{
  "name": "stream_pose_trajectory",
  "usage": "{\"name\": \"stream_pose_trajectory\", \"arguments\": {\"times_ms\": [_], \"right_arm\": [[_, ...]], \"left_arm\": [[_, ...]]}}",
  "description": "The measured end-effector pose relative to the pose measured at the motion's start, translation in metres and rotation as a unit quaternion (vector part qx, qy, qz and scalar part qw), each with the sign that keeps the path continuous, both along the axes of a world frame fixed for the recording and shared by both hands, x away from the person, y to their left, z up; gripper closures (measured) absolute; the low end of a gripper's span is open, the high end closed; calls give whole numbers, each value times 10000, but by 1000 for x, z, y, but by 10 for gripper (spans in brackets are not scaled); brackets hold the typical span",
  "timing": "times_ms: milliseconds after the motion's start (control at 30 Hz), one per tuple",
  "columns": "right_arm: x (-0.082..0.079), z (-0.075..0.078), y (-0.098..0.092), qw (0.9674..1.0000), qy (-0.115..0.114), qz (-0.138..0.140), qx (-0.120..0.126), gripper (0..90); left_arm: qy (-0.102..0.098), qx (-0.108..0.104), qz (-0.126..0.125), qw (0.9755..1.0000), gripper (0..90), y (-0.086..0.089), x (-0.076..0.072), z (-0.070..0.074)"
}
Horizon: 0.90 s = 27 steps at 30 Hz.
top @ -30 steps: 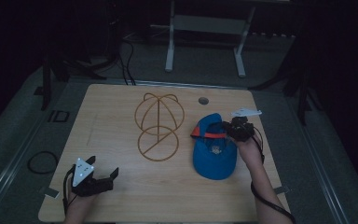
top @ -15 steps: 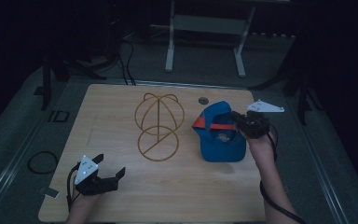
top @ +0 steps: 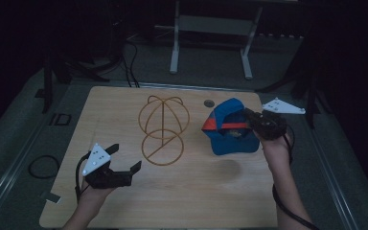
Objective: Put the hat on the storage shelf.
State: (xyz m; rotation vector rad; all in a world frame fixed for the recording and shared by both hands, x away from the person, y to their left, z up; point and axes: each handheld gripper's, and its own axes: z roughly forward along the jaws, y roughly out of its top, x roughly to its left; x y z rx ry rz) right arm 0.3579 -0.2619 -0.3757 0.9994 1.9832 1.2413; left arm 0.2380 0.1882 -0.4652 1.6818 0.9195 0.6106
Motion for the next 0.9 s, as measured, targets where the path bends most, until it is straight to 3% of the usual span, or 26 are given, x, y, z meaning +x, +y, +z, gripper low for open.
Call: {"name": "stream_pose_trajectory", "arguments": {"times_ms": [133,267,367,433,533,633,767,900], "right_arm": [[-6,8,3,10000,-79,43,7,884],[-10,13,5,9999,-130,3,64,884],[-14,14,6,9998,-144,50,134,884],[-17,14,7,9997,-156,66,152,884],[-20,15,6,9996,-169,90,186,884],[-24,17,6,9995,-223,112,201,883],[-27,17,9,9991,-230,191,291,884],[-29,16,11,9989,-224,272,320,884]], "left_arm": [[-119,46,-109,9999,40,-9,9,23],[-284,339,-135,9989,41,-24,17,36],[-234,502,-268,9981,40,-36,23,42],[-206,498,-428,9976,40,-44,27,47],[-227,722,-503,9959,40,-58,34,58],[-228,685,-593,9956,52,-71,43,67],[-205,561,-906,9941,53,-90,52,81],[-225,686,-1028,9921,63,-113,63,94]]}}
